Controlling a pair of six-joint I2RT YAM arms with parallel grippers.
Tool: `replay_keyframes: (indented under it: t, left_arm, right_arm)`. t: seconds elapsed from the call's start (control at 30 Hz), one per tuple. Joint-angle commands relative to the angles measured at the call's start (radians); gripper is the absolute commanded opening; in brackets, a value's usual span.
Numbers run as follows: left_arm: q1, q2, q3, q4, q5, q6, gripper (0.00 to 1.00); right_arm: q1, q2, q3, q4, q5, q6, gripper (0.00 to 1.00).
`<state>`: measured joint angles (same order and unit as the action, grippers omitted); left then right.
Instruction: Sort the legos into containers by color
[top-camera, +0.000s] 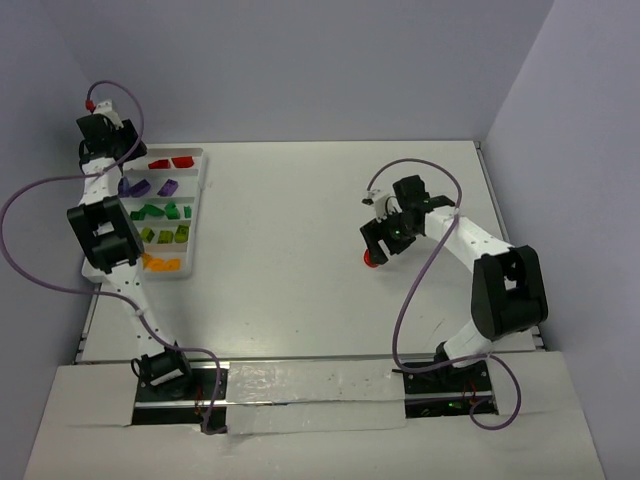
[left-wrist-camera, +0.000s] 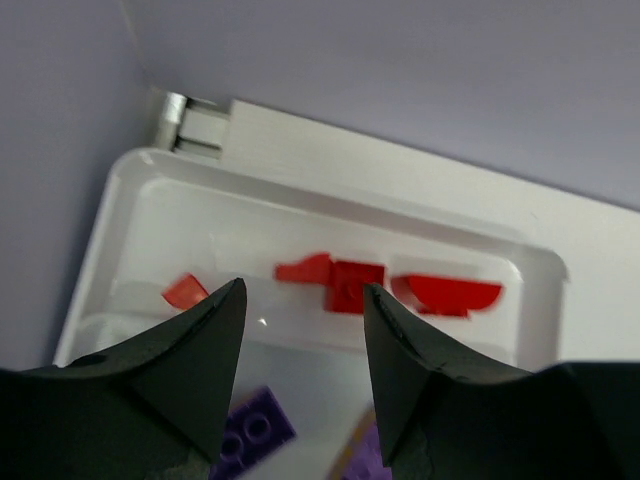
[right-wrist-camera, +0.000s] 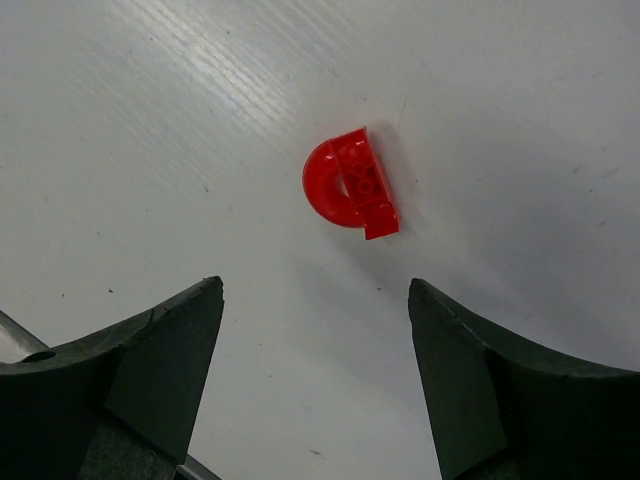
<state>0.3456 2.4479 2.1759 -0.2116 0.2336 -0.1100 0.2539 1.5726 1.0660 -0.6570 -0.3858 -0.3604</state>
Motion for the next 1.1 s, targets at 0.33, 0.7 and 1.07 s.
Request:
replay_keyframes:
  t: [0.33, 0.7, 1.07]
  left_arm:
    - [-0.089, -0.494, -0.321, -0.008, 0.342, 0.033, 0.59]
    - [-0.126, -0.545, -0.361, -0.044, 0.433, 0.011, 0.58]
    - [-0.182, -0.587, -0.422, -0.061, 0.434, 0.059, 0.58]
  right_arm:
    - [0.019, 0.131, 0.056, 0.007, 0.044, -0.11, 0.67]
    - [0.021, 0.204, 0.095, 0.035, 0.056, -0.144, 0.59]
    - [0.021, 0.242, 0.117, 0.06, 0.048, -0.144, 0.5]
